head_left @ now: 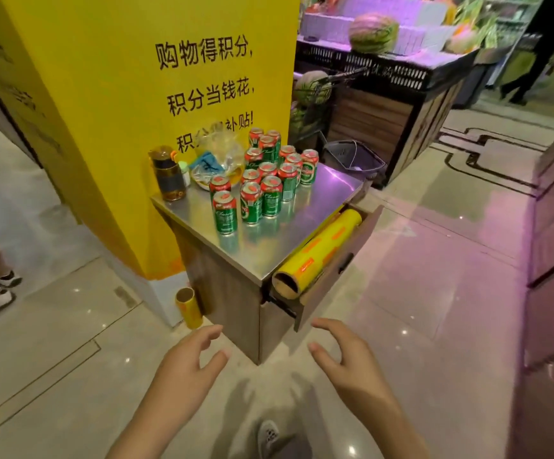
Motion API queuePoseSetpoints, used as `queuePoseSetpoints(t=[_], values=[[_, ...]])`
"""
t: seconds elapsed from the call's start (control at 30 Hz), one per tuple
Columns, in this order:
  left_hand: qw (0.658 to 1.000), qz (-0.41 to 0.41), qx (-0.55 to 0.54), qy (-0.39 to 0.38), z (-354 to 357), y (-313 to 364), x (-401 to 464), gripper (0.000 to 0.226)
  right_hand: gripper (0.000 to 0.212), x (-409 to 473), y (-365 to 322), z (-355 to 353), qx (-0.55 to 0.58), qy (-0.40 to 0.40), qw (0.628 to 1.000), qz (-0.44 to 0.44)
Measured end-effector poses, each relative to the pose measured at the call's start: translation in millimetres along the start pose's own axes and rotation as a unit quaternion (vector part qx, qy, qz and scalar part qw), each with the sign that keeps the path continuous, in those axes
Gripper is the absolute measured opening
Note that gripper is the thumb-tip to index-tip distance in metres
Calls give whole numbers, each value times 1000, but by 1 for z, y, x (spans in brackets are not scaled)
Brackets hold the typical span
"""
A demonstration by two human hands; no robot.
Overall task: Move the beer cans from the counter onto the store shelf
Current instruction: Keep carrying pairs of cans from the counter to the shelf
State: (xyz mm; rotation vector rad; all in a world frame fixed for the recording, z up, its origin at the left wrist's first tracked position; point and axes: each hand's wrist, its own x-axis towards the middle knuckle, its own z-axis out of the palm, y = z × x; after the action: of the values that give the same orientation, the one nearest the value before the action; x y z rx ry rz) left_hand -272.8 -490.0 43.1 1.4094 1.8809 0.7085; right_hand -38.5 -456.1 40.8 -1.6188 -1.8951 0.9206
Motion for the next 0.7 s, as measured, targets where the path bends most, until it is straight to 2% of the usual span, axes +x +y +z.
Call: queuePoseSetpoints(t=[0.13,0.33,0.47,0.57,0.7], values=[[1000,-8,-16,11,7,25,67,37,29,69,8,-25,-21,-36,999,-19],[1000,22,20,-2,34,66,158,43,25,144,51,-55,-27,-17,999,-4],[1000,19,17,3,46,91,201,46,26,201,63,-61,-18,-60,998,-1],[999,-1,10,33,48,94,230,46,29,255,66,-52,-11,-101,995,-15],[993,-78,-29,78,39,76,265,44,40,330,61,-43,-24,-142,988,-48]])
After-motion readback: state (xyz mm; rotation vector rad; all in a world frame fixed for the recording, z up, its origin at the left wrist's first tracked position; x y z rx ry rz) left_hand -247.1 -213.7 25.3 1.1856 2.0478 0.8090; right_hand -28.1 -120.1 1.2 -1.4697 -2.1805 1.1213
